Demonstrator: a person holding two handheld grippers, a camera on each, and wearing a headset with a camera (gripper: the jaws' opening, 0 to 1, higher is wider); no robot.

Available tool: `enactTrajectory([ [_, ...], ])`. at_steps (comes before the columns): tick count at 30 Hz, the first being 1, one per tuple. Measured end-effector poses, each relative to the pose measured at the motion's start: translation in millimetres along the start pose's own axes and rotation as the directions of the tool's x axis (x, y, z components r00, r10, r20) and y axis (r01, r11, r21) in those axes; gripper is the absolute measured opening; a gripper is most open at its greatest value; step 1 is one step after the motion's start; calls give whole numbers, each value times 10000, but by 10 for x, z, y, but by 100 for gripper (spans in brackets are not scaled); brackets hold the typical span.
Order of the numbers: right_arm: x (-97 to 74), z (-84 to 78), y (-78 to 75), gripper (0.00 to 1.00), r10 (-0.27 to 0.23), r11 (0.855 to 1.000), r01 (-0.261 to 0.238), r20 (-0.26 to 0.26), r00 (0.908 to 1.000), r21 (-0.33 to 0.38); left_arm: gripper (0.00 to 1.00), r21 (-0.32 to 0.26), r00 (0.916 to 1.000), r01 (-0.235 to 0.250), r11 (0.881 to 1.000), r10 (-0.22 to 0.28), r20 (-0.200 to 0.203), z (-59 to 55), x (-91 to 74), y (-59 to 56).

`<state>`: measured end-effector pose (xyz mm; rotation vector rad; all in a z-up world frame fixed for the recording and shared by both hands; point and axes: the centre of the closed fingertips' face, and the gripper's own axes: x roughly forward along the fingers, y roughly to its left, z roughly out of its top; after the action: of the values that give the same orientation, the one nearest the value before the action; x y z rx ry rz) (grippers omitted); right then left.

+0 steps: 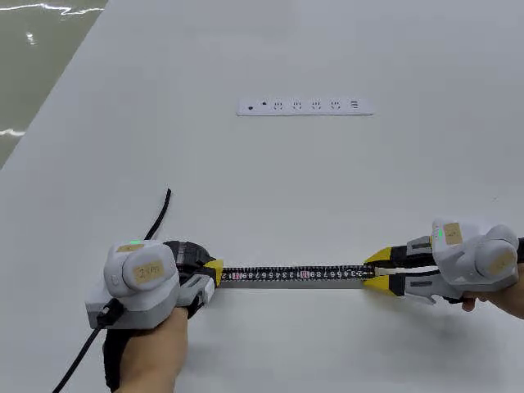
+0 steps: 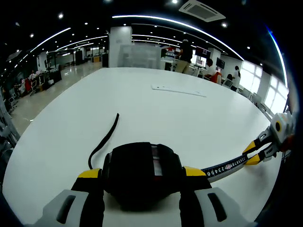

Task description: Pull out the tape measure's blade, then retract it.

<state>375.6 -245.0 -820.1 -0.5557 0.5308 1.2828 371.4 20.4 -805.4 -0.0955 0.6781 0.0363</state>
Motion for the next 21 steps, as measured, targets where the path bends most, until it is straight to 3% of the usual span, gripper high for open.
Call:
enactTrajectory([
  [21,31,67,37,12,55,9999,-56,68,10000,84,61,-109,9999,146,9998,-147,-39,-9,-18,1],
])
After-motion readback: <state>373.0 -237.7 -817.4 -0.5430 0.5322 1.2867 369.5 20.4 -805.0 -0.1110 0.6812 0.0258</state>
